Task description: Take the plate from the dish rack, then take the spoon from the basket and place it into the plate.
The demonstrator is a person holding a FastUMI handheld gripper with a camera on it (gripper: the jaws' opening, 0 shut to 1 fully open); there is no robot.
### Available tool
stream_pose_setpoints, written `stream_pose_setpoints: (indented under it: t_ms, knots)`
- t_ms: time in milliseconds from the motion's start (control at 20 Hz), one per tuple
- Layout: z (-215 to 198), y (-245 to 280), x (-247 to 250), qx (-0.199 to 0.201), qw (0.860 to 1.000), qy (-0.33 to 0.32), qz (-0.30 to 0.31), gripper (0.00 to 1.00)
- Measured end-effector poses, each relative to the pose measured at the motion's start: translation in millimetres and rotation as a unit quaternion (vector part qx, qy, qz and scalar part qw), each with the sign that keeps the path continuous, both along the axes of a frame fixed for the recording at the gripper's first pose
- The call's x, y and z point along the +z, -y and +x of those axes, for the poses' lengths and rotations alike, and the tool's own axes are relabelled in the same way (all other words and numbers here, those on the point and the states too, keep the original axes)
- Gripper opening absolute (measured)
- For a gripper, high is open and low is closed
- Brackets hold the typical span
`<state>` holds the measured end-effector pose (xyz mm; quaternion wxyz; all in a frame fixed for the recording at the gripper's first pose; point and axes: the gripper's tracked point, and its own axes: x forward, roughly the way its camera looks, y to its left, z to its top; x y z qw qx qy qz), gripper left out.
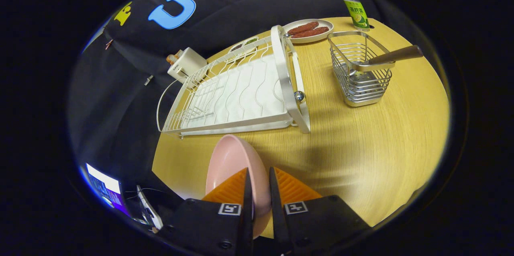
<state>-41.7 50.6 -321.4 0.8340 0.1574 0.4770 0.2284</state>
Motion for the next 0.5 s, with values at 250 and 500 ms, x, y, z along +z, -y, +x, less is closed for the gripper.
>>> stream_pose_setpoints:
  t_ms: [250,500]
  knots:
    - [-1,18,10,0.007,0.999,0.034,-0.012,0.86]
    - [20,58,35,-0.008,0.992,0.118,-0.052,0.99]
